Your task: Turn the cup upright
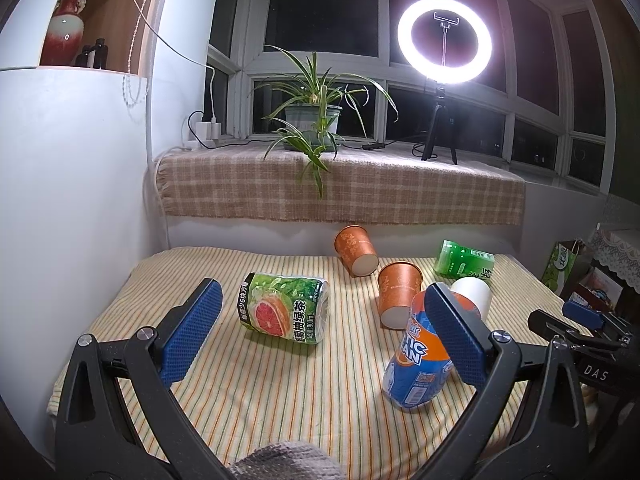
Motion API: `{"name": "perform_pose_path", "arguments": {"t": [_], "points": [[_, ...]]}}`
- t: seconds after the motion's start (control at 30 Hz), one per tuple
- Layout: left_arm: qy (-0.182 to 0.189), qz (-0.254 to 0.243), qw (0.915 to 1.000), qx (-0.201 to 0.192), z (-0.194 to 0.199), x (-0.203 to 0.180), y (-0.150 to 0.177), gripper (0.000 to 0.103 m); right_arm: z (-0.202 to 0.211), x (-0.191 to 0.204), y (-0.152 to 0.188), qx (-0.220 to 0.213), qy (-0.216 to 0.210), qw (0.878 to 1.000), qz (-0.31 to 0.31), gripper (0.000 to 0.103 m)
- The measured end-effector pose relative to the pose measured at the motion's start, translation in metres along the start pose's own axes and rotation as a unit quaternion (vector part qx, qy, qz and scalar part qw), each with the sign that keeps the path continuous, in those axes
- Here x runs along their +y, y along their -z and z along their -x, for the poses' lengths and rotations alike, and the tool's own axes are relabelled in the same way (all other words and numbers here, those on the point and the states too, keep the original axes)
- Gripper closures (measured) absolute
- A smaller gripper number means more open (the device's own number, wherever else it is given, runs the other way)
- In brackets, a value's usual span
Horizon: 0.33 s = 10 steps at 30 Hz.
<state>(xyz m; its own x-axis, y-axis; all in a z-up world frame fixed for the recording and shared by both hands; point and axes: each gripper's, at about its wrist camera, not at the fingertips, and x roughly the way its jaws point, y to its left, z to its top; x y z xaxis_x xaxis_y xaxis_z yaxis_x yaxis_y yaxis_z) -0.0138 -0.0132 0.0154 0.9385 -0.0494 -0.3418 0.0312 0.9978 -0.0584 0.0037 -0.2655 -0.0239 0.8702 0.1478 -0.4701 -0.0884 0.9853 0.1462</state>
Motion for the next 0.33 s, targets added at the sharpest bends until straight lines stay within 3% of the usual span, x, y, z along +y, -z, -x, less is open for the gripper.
{"name": "perform_pose_path", "arguments": {"t": [0.33], "points": [[0.001, 0.0, 1.0, 0.0, 0.0002, 0.003, -0.0004, 0.0, -0.0017, 0.0018, 0.0003, 0.003, -0.001, 1.0, 0.001, 0.02]]}}
